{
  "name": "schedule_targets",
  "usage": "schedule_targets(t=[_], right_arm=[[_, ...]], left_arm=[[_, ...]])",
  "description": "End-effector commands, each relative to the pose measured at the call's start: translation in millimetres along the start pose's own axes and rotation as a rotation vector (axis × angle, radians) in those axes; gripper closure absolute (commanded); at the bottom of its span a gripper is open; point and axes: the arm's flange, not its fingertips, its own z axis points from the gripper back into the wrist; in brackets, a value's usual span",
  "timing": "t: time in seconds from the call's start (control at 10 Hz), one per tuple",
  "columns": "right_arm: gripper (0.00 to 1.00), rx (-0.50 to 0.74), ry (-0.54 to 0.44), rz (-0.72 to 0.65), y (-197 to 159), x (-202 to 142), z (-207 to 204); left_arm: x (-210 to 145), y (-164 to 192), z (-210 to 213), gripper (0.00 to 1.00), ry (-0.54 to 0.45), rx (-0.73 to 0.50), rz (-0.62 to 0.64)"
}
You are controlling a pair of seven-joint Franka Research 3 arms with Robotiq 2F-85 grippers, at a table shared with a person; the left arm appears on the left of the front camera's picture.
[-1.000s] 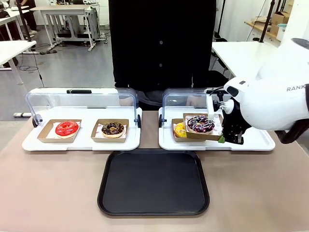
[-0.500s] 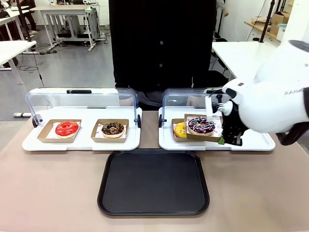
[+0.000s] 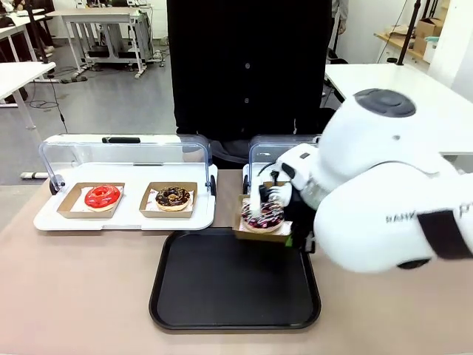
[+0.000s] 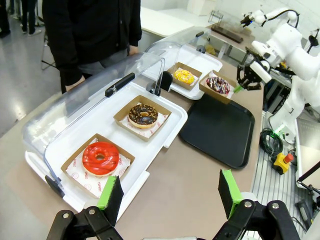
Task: Move the fourth donut from the left to the tray.
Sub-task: Pick up the Paper togo box containing the Donut indicated by the person and place it on the Handle tray.
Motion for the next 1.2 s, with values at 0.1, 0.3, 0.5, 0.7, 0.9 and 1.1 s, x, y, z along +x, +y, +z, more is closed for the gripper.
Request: schedule_targets(t=[0.1, 0.3, 0.5, 0.7, 0.9, 1.1], right_arm=[[0.98, -0.042, -0.024, -0.025, 97.1, -27.1, -22.1], [0.98, -0.063, -0.008, -0.017, 119.8, -20.5, -34.5], [0.98, -0.039, 0.008, 0.005, 127.4, -21.5, -49.2], [0.98, -0.037, 0.014, 0.026, 129.1, -26.4, -55.0], [0.98, -0.028, 0.021, 0.041, 127.3, -31.9, -60.9], [0.98, -0.016, 0.022, 0.047, 125.3, -35.5, -62.5]], left_arm=[[0.9, 1.2, 0.8, 0.0, -0.026, -0.005, -0.023], [0.9, 1.2, 0.8, 0.0, -0.026, -0.005, -0.023], [0.9, 1.2, 0.8, 0.0, -0.026, -0.005, -0.023], [0.9, 1.2, 0.8, 0.0, -0.026, -0.005, -0.023], [0.9, 1.2, 0.8, 0.0, -0.026, -0.005, -0.023], [0.9, 1.2, 0.8, 0.0, -0.026, -0.005, -0.023]])
